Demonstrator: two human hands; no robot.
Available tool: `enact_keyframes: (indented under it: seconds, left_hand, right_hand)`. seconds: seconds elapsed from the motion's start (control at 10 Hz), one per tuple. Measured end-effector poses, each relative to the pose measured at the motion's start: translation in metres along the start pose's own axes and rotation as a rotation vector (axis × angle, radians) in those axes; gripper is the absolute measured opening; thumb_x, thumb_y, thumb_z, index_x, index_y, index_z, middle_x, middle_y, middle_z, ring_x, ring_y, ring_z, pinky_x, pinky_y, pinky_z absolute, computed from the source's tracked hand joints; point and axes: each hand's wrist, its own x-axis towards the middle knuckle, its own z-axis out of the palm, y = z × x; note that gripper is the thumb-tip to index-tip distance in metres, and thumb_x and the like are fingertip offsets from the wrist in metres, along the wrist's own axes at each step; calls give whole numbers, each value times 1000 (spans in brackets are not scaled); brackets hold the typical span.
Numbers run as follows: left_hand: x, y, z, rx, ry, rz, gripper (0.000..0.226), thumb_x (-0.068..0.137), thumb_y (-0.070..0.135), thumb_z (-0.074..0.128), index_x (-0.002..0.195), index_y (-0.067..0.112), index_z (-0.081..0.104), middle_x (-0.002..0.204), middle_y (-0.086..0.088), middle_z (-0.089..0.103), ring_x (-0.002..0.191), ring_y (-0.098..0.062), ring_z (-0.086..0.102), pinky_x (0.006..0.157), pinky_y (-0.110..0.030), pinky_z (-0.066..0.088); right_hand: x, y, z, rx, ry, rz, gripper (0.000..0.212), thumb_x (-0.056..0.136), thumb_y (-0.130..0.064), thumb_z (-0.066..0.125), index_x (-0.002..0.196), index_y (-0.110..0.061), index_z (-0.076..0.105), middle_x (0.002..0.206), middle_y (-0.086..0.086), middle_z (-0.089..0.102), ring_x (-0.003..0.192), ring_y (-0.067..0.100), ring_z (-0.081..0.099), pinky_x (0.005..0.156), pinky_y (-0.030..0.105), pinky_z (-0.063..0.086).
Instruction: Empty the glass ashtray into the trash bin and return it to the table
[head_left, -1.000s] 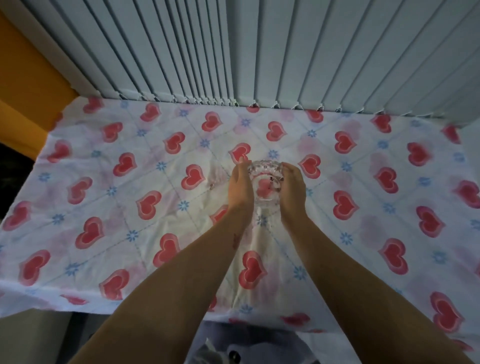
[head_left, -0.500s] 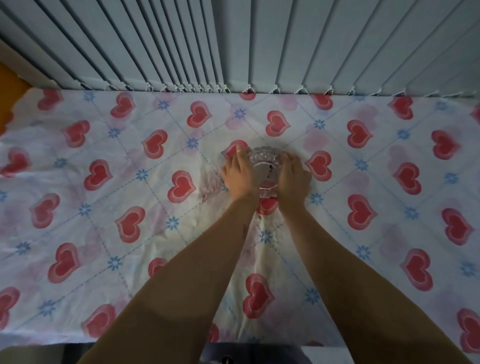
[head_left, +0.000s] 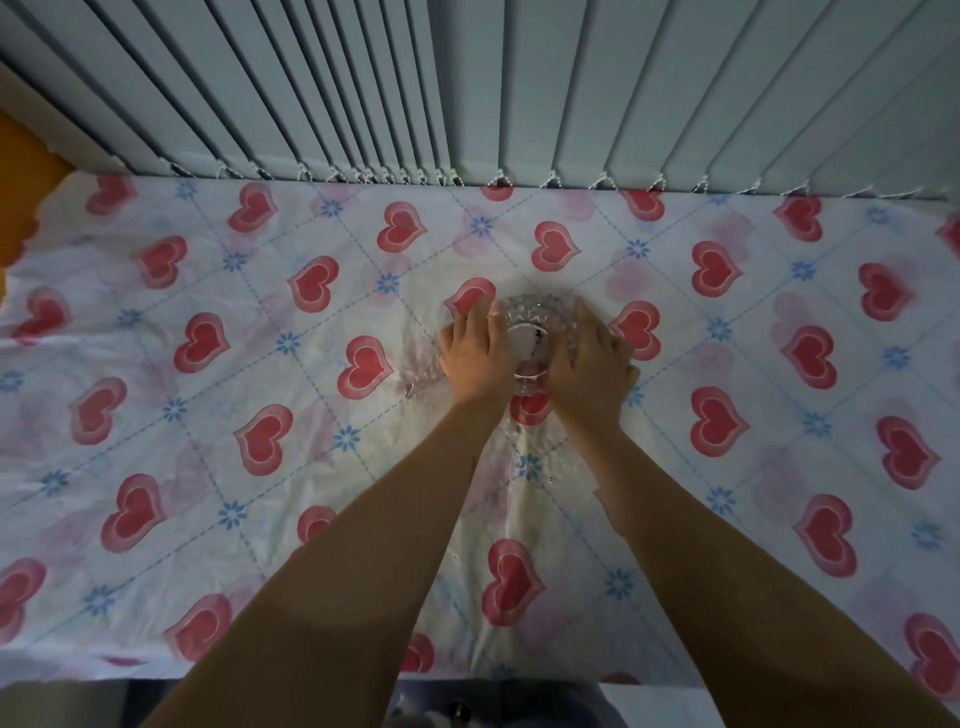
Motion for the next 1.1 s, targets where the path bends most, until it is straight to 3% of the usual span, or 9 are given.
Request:
enact_keyframes:
  seconds: [0.1,0.3,0.4,0.5,0.7,0.8,1.1]
  left_hand:
    - [-16,-9,-9,94,4,120,58,99,42,30,150,17,39,156,-4,41,146,-25,28,122,-44,19]
    - [-39,-36,-22,475,-71,312,70,101,53,31,159,19,13,168,0,11,155,-20,4,126,-41,4]
    - [-43,-49,-23,623,-119,364,71,103,49,28,160,18,0,169,-1,-1,155,-18,-8,127,-41,-1]
    - [-39,-53,-23,692,-125,357,68,105,43,26,159,19,-6,168,0,-7,154,-17,-14,126,-41,-5]
    - [-17,-41,-22,755,-154,366,66,105,40,23,159,17,-5,168,0,-7,154,-19,-12,126,-43,-5]
    - [-2,-34,-20,766,-169,350,64,106,40,21,159,17,-6,168,1,-8,154,-18,-13,125,-42,-6]
    - [11,-16,-31,812,-192,377,63,106,42,14,159,13,-1,168,-4,-5,155,-21,-11,126,-42,-5]
  right_hand:
    - [-9,15,-7,-32,-18,-62,59,96,-44,35,149,-20,39,152,3,48,138,30,40,105,49,33]
    - [-27,40,-15,-80,-50,-232,65,98,-50,35,151,-12,37,155,9,44,145,29,38,115,51,35]
    - [-33,49,-16,-138,-121,-289,70,99,-51,38,156,-14,24,163,5,27,153,26,20,123,46,20]
    - [-31,50,-16,-191,-158,-315,72,100,-53,35,158,-15,18,166,4,21,154,24,13,125,43,12]
    - [-13,39,-19,-225,-147,-312,77,97,-56,37,156,-9,23,162,11,30,151,34,24,121,50,26]
    - [2,32,-17,-218,-194,-291,76,99,-51,42,158,-11,17,165,10,22,153,33,18,123,49,20]
    - [13,21,-25,-266,-230,-292,66,104,-46,25,158,-11,12,167,10,13,155,28,10,126,43,10]
